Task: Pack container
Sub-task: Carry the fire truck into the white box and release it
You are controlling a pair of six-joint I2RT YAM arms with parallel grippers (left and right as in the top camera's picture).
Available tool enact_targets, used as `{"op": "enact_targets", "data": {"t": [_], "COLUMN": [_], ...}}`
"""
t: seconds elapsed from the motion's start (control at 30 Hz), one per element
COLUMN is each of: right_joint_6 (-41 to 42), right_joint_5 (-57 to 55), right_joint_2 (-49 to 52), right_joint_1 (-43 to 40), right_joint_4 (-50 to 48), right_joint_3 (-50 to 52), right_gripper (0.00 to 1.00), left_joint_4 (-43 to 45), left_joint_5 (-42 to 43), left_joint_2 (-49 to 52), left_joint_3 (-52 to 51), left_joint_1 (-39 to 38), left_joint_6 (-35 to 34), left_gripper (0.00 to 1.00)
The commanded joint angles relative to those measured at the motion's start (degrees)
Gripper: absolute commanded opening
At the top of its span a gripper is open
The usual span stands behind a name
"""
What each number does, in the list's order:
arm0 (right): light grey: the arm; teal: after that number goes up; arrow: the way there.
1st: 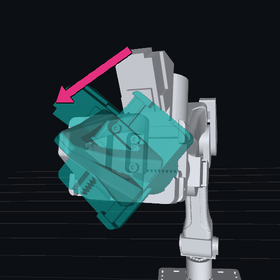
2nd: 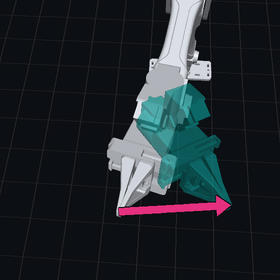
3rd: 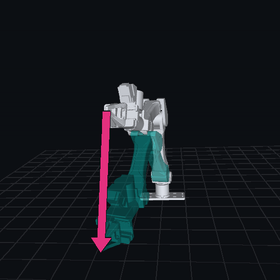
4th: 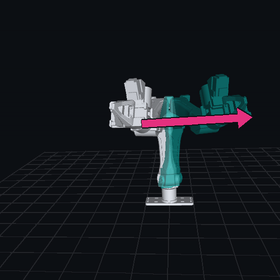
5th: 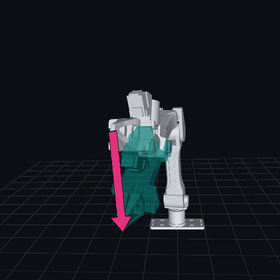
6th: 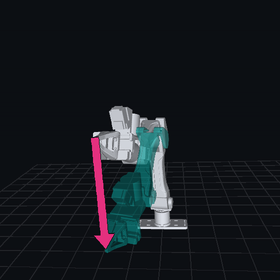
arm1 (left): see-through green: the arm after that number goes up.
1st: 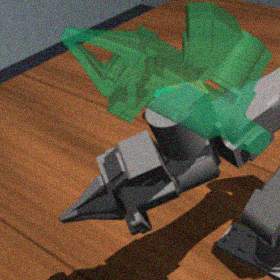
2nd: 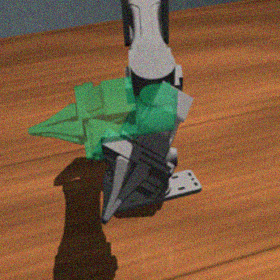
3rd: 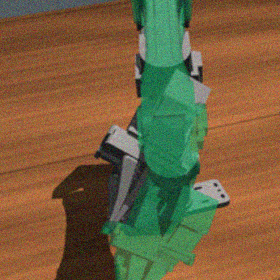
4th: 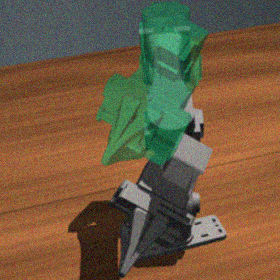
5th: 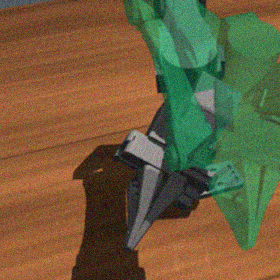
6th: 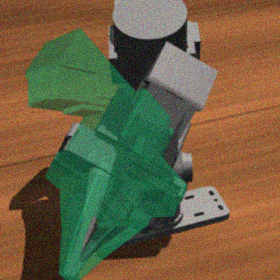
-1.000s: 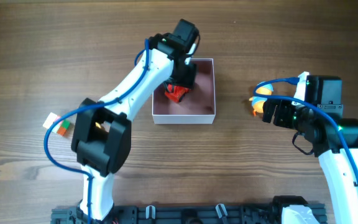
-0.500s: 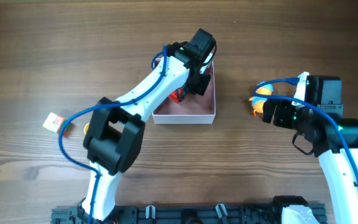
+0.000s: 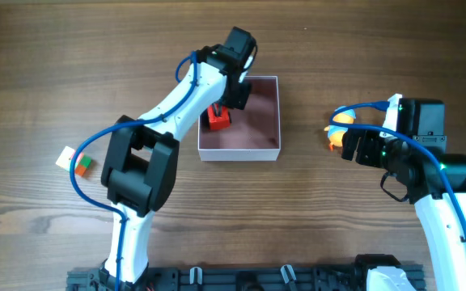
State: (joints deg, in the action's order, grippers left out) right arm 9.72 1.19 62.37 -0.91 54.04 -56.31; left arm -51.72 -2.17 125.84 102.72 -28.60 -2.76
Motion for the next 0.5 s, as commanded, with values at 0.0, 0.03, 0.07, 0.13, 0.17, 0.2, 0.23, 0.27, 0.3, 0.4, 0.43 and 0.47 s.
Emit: {"op": "enact_targets", "data": {"t": [0.0, 0.03, 0.07, 0.13, 0.17, 0.2, 0.23, 0.27, 0.3, 0.4, 0.43, 0.47], "right_joint_6": [-0.8, -0.8, -0.8, -0.8, -0.8, -0.8, -0.8, -0.8, -0.8, -0.8, -0.8, -0.8], "right_joint_5": [-1.2, -1.2, -1.2, -1.2, -1.2, -1.2, -1.2, -1.2, -1.2, -1.2, -1.2, -1.2], "right_joint_2": [0.4, 0.4, 0.4, 0.4, 0.4, 0.4, 0.4, 0.4, 0.4, 0.4, 0.4, 0.4], "right_joint_1": [0.1, 0.1, 0.1, 0.1, 0.1, 0.1, 0.1, 0.1, 0.1, 0.1, 0.1, 0.1], "right_joint_4": [0.2, 0.1, 0.0, -0.1, 0.0, 0.0, 0.0, 0.0, 0.0, 0.0, 0.0, 0.0], "right_joint_3": [-1.2, -1.2, -1.2, -1.2, -1.2, -1.2, -1.2, -1.2, -1.2, -1.2, -1.2, -1.2], "right_gripper": [1.0, 1.0, 1.0, 1.0, 1.0, 1.0, 1.0, 1.0, 1.0, 1.0, 1.0, 1.0], "left_joint_4": [-2.4, -2.8, -3.1, -3.0, -2.8, -2.8, -2.8, -3.1, -3.6, -6.3, -6.4, -6.4], "left_joint_5": [-0.8, -0.7, -0.4, 0.5, 0.9, 0.8, 0.9, 0.9, 0.9, 0.8, 0.8, 0.8], "left_joint_2": [0.3, 0.3, 0.3, 0.3, 0.3, 0.3, 0.3, 0.3, 0.3, -0.5, -1.3, -2.3], "left_joint_3": [0.0, 0.0, 0.0, 0.0, 0.0, 0.0, 0.0, 0.0, 0.0, 0.1, 0.1, 0.1], "left_joint_1": [0.7, 0.6, 0.3, -0.6, -1.0, -1.7, -2.3, -2.6, -3.0, -3.9, -3.9, -3.9], "left_joint_6": [1.0, 1.0, 1.0, 1.0, 1.1, 1.1, 1.0, 1.0, 1.0, 1.0, 1.0, 0.8], "left_gripper": [0.05, 0.04, 0.04, 0.04, 0.04, 0.04, 0.04, 0.04, 0.04, 0.05, 0.07, 0.07]}}
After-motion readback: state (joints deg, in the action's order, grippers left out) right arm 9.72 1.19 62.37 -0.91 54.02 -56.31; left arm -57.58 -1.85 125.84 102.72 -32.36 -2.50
